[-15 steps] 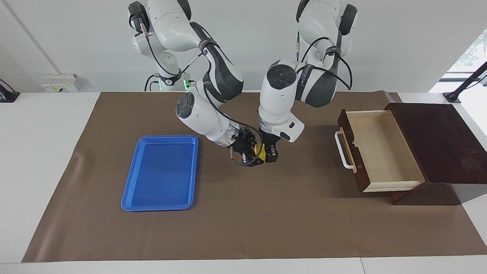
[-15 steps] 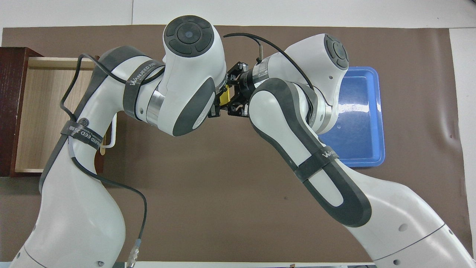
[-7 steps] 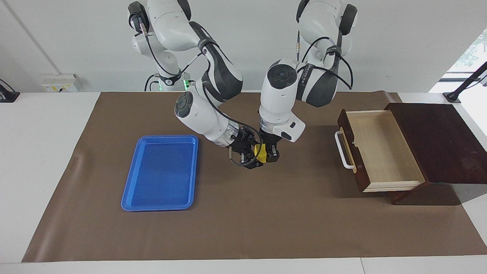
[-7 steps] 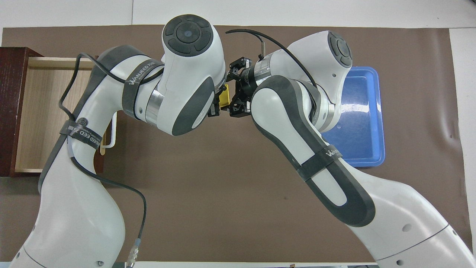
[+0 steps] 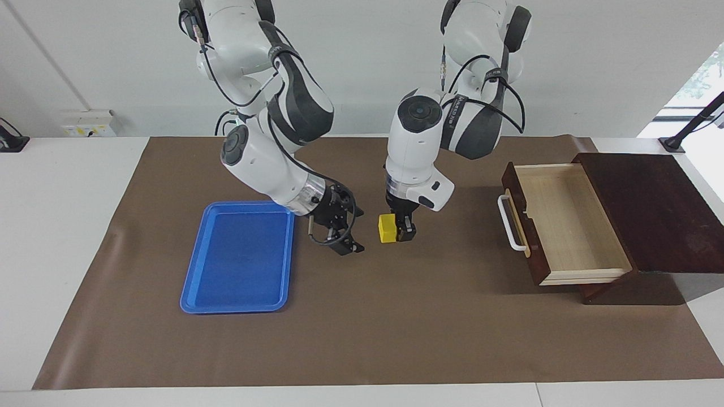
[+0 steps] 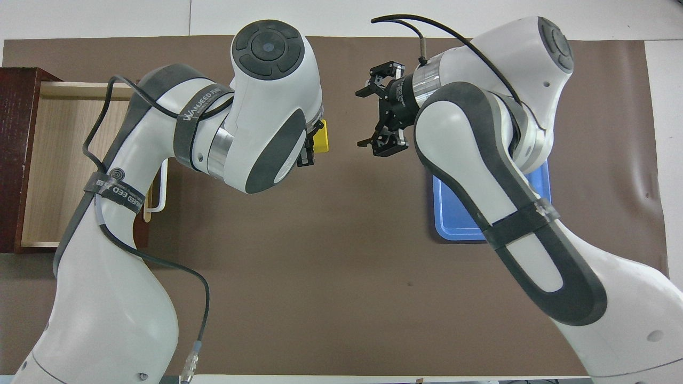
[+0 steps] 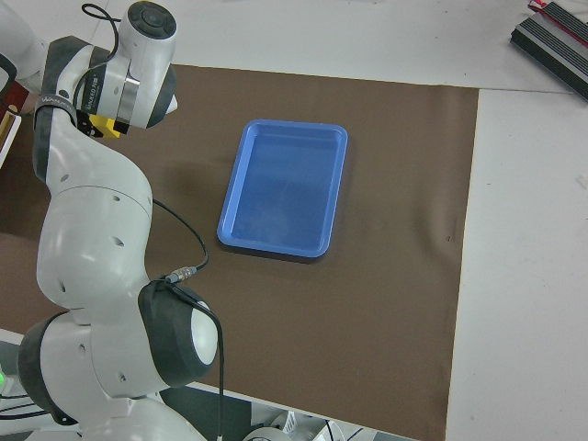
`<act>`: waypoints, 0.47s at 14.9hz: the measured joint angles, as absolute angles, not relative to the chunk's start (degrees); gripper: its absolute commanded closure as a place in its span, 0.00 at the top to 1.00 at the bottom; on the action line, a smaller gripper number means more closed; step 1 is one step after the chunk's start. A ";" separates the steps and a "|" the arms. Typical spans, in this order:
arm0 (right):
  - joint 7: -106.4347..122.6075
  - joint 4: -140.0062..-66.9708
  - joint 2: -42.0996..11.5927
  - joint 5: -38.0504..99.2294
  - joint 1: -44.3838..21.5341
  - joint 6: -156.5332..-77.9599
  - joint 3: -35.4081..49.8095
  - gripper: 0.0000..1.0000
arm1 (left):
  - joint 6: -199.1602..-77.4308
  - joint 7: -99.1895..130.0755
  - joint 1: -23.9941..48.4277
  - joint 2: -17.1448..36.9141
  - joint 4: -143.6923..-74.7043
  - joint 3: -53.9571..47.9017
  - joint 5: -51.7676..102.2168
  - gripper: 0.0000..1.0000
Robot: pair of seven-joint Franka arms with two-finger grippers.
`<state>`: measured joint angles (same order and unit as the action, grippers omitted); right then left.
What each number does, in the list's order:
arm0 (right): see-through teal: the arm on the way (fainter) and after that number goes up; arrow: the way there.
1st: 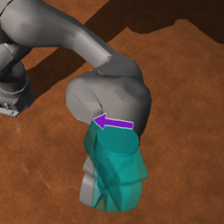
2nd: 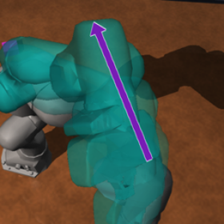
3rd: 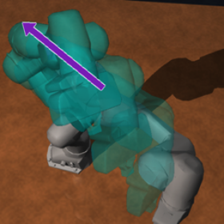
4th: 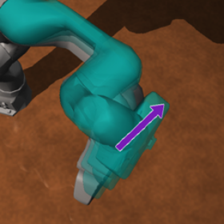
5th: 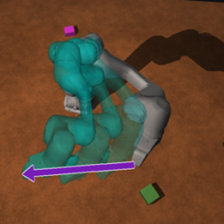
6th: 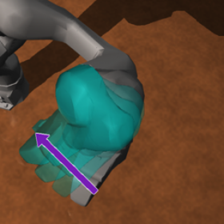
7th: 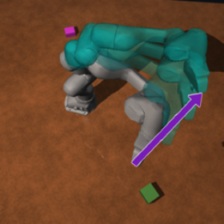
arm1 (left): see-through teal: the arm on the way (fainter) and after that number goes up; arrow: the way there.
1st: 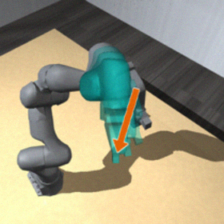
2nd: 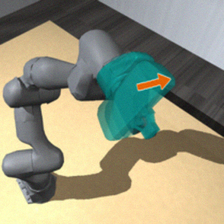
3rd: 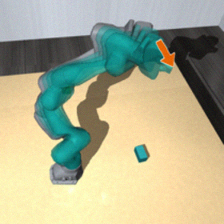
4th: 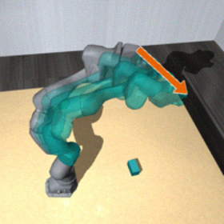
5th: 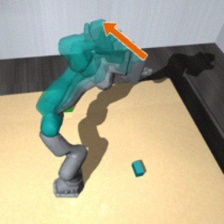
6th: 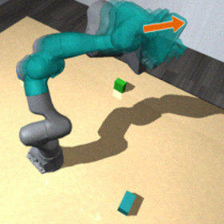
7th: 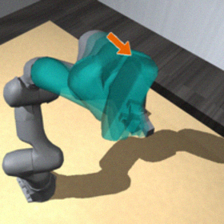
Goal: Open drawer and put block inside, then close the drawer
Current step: 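Open the right gripper and withdraw while the left gripper carries the block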
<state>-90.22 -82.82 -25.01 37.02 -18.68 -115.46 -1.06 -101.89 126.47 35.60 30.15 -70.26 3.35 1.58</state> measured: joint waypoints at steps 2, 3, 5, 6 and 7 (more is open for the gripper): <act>-80.79 -83.02 -23.30 32.09 -15.00 -109.99 -1.15 1.00 | -100.84 126.46 34.55 29.75 -69.68 3.88 1.42 0.00; -75.67 -83.13 -22.45 29.87 -13.13 -107.47 -1.20 1.00 | -100.25 126.14 33.33 29.11 -69.33 3.92 1.39 0.00; -65.19 -83.30 -20.89 25.45 -9.72 -103.14 -1.25 1.00 | -98.07 123.96 30.62 27.14 -69.08 3.96 1.39 0.00; -59.81 -83.35 -20.10 22.81 -8.28 -101.30 -1.26 1.00 | -96.52 122.48 29.40 26.26 -69.07 3.99 1.39 0.00; -53.87 -83.39 -19.10 19.91 -6.89 -99.38 -1.27 1.00 | -95.16 120.82 28.15 25.58 -69.07 4.02 1.39 0.00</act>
<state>-53.87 -83.39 -19.10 19.91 -6.89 -99.38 -1.27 -95.16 120.82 28.15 25.58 -69.07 4.02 1.39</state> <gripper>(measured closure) 0.000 0.441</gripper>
